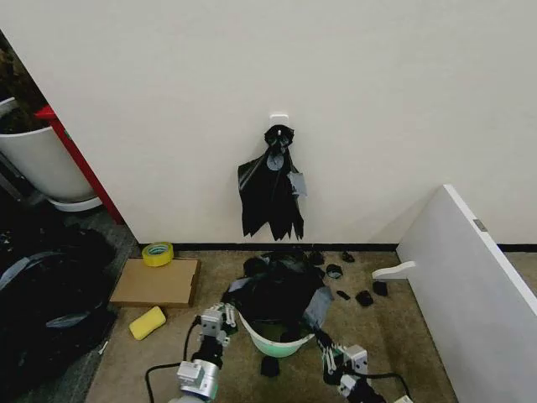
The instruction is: Place the garbage bag over the trash bin.
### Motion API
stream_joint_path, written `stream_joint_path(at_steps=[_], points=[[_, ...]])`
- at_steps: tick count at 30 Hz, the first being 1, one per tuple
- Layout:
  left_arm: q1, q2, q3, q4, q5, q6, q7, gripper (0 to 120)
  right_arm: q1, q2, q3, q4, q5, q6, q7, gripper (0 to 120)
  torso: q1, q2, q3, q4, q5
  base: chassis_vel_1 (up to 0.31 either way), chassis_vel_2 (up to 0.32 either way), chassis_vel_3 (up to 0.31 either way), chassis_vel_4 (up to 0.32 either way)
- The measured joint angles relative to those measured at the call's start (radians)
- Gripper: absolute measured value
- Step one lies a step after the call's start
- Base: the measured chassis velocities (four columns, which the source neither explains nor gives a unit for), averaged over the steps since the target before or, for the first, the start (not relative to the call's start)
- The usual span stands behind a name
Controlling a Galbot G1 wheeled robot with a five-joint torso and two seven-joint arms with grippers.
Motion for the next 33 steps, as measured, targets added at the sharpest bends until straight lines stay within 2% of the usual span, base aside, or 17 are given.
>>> stream_joint_path(at_steps=[4, 6, 11, 16, 23, 25, 26, 27, 30, 32, 33], points=[[0.039, 0.052, -0.003, -0.054, 0.021, 0.063, -0.054, 0, -0.017, -0.04, 0.015, 0.038, 0.024, -0.046, 0.012, 0, 0.0, 0.0, 0.0, 0.0, -0.0001, 0.0, 0.0, 0.0, 0.0], [0.072, 0.095, -0.003, -0.09, 0.039, 0.121, -0.102, 0, -0.032, -0.065, 0.022, 0.055, 0.026, -0.071, 0.029, 0, 0.0, 0.0, 0.0, 0.0, -0.0001, 0.0, 0.0, 0.0, 0.0], [0.131, 0.15, 0.043, -0.127, 0.065, 0.213, -0.187, 0, -0.071, -0.1, 0.034, 0.044, -0.061, -0.072, 0.005, 0, 0.0, 0.0, 0.0, 0.0, 0.0, 0.0, 0.0, 0.0, 0.0], [0.139, 0.144, 0.096, -0.1, 0.086, 0.22, -0.201, 0, -0.086, -0.112, 0.043, 0.014, -0.137, -0.04, -0.053, 0, 0.0, 0.0, 0.0, -0.0001, 0.0, 0.0, 0.0, 0.0, 0.0], [0.123, 0.108, 0.115, -0.063, 0.097, 0.195, -0.187, 0, -0.08, -0.114, 0.05, -0.002, -0.13, 0.056, -0.092, 0, 0.0, 0.0, 0.0, 0.0, 0.0, 0.0, 0.0, 0.0, 0.0], [0.126, 0.105, 0.116, -0.062, 0.104, 0.189, -0.184, 0, -0.087, -0.114, 0.043, 0.029, -0.104, 0.058, -0.046, 7, 0.0, 0.0, 0.0, -0.0001, 0.0, 0.0, 0.0, 0.0, 0.0], [0.127, 0.102, 0.115, -0.061, 0.108, 0.186, -0.182, 0, -0.089, -0.107, 0.032, 0.063, -0.107, 0.036, 0.039, 14, 0.0, 0.0, 0.0, -0.0002, -0.0001, 0.0, 0.0, 0.0, 0.0], [0.127, 0.102, 0.115, -0.061, 0.108, 0.186, -0.182, 0, -0.089, -0.107, 0.032, 0.063, -0.107, 0.036, 0.039, 14, 0.0, 0.0, 0.0, -0.0002, -0.0001, 0.0, 0.0, 0.0, 0.0], [0.131, 0.099, 0.114, -0.061, 0.114, 0.182, -0.178, 0, -0.079, -0.088, 0.004, 0.149, -0.147, -0.067, 0.254, 25, 0.0, 0.0, 0.0, -0.0002, -0.0003, 0.0, 0.0, 0.0, 0.0], [0.133, 0.099, 0.114, -0.061, 0.118, 0.18, -0.175, 0, -0.069, -0.082, -0.007, 0.174, -0.157, -0.103, 0.305, 28, 0.0, 0.0, 0.0, -0.0003, -0.0002, 0.0, 0.0, 0.0, 0.0], [0.137, 0.099, 0.113, -0.061, 0.123, 0.177, -0.173, 0, -0.048, -0.073, -0.023, 0.202, -0.167, -0.157, 0.357, 36, 0.0, 0.0, 0.0, -0.0001, -0.0001, 0.0, 0.0, 0.0, 0.0]])
